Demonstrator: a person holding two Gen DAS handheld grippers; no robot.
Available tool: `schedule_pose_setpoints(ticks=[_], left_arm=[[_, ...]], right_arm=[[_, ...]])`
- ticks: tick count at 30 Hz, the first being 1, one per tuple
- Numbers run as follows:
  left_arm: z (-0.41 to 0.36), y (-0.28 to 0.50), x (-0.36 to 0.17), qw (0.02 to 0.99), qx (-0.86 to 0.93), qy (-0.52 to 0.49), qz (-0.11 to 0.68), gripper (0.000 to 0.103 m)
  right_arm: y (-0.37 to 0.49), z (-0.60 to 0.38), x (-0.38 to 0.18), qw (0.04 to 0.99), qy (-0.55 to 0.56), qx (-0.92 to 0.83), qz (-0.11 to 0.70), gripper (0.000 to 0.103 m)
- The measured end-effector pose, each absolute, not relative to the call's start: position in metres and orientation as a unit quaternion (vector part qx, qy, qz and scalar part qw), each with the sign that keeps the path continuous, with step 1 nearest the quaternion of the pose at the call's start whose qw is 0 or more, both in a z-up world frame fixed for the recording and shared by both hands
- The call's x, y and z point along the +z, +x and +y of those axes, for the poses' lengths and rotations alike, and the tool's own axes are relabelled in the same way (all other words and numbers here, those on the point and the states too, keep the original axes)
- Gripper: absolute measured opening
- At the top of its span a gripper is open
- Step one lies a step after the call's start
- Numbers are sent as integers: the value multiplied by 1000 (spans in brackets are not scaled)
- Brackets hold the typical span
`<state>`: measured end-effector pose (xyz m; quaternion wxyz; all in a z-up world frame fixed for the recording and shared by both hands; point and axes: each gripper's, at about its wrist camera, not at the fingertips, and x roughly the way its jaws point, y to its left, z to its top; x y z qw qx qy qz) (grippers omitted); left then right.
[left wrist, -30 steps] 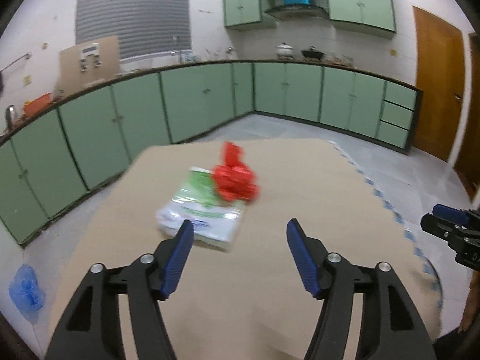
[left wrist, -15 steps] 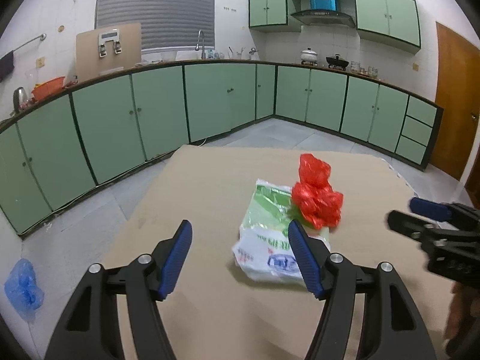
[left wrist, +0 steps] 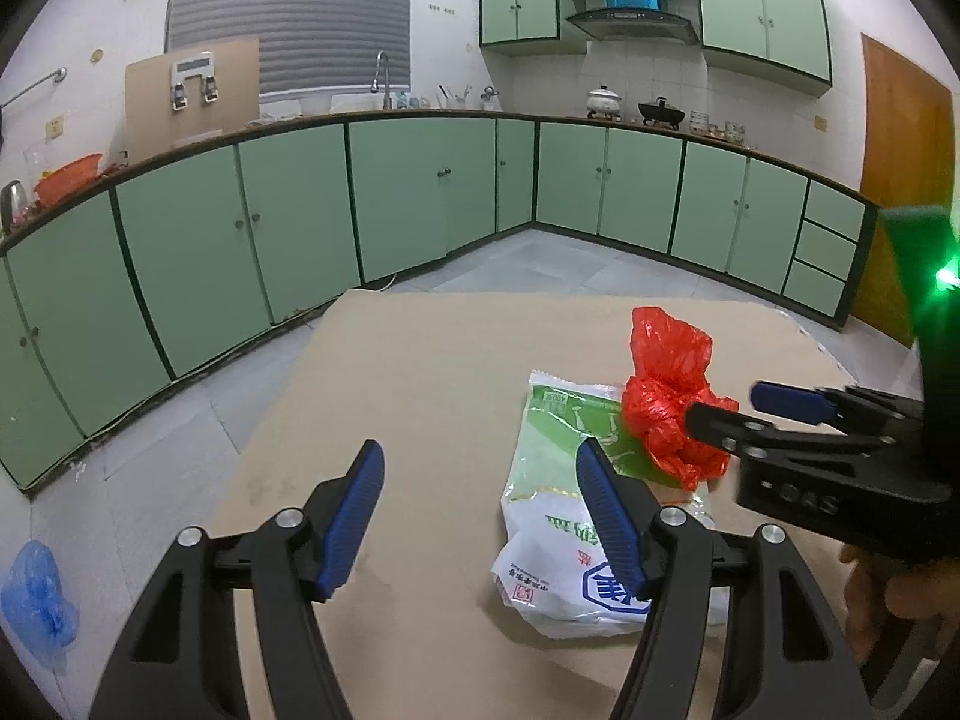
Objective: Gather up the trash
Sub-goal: 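Return to the table and grasp the red plastic bag with the right tool, then grasp the green-and-white plastic bag with the left tool while the right tool holds the red bag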
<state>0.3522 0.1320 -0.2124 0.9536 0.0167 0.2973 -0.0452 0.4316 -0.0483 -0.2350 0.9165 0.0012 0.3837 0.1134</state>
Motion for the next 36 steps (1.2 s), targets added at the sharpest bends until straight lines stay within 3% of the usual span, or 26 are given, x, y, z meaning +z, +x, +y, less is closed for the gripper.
schedule_pose_setpoints(ticks=[4,7,11,13,18,22,30,31,32,33,36], left_arm=[[136,355,-217,952,-43,11,302,65],[136,358,-221,950,-39,8,309,65],[135,366,-225,945,-47,-1,323,52],[134,365,-224,946,-46,0,322,52],[132,349,-219,945,-45,-5,325,52],[127,335,-222,939,-45,-11,339,63],[95,335,-242,924,-44,-2,380,72],[93,339,-244,921,-37,-1,389,66],[94,343,-249,916,-33,2,400,45],[92,348,-254,909,-32,5,416,36],[89,347,-254,910,-38,8,414,21]], right_arm=[[441,-42,-243,914,-4,113,390,59],[445,-40,-252,905,-6,118,409,41],[440,-40,-253,903,-10,130,409,26],[435,-42,-247,907,-13,136,399,23],[421,-56,-235,914,7,140,381,22],[408,-73,-228,919,20,134,371,22],[386,-95,-224,923,22,126,363,21],[382,-99,-222,924,22,125,361,21],[379,-102,-221,924,22,125,360,21],[377,-105,-220,925,22,124,359,21],[364,-114,-221,923,29,121,365,21]])
